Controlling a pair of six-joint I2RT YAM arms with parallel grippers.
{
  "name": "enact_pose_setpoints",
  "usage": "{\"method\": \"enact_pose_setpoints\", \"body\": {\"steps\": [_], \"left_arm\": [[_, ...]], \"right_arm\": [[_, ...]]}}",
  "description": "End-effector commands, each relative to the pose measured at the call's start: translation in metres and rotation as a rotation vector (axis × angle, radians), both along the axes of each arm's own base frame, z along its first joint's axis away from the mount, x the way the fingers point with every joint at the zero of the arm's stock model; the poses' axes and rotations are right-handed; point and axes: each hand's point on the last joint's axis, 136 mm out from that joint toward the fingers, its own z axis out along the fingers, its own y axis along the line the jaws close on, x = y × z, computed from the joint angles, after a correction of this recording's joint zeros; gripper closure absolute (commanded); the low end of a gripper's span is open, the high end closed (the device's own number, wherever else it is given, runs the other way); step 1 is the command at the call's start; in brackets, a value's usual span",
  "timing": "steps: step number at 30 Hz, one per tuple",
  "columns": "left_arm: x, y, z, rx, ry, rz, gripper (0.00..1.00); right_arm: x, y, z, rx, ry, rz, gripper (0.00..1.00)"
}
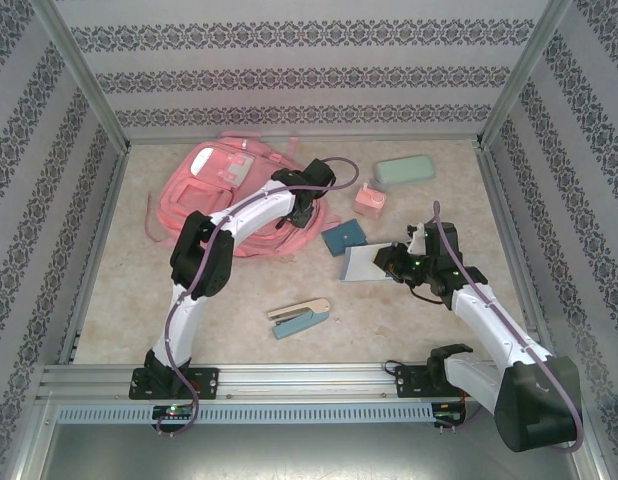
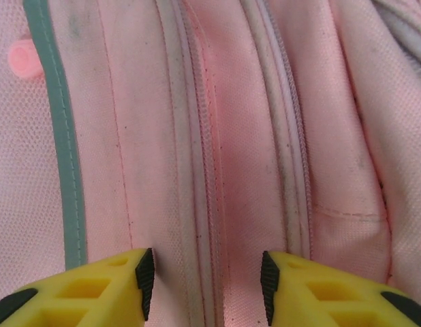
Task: Pack the student bag
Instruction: Open the student bag at the top-center of the table.
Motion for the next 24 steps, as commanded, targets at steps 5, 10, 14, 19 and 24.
{"method": "enact_pose_setpoints", "body": {"steps": [5, 10, 14, 19, 24], "left_arm": [[-0.003, 0.013, 0.023, 0.028, -0.029, 0.011, 1.00], [0.000, 0.010, 0.071, -0.070, -0.113, 0.037, 1.00], [0.002, 0.011, 0.112, -0.187, -0.170, 0.075, 1.00], [0.005, 0.021, 0.161, -0.324, -0.241, 0.115, 1.00], [0.012, 0.038, 0.193, -0.446, -0.280, 0.154, 1.00]], "right_arm": [[0.016, 0.013, 0.035, 0.068, -0.097, 0.004, 1.00], [0.028, 0.032, 0.055, 0.115, -0.153, 0.031, 1.00], [0.043, 0.050, 0.071, 0.169, -0.190, 0.053, 1.00], [0.065, 0.077, 0.087, 0.230, -0.228, 0.065, 1.00], [0.092, 0.107, 0.090, 0.245, -0.231, 0.061, 1.00]]}}
